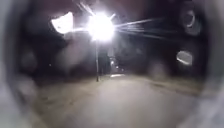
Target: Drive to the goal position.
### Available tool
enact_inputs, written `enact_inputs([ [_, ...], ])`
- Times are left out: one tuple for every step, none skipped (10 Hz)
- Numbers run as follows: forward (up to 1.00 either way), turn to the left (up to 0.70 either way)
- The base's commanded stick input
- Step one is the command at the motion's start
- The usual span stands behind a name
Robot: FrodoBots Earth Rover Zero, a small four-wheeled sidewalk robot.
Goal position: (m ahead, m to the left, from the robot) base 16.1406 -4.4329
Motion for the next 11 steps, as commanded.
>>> enact_inputs([
  [1.00, 0.00],
  [1.00, 0.00],
  [1.00, 0.00],
  [1.00, 0.00],
  [1.00, 0.00],
  [1.00, 0.00],
  [1.00, 0.00],
  [1.00, 0.00],
  [1.00, 0.00],
  [1.00, 0.00],
  [1.00, 0.00],
])
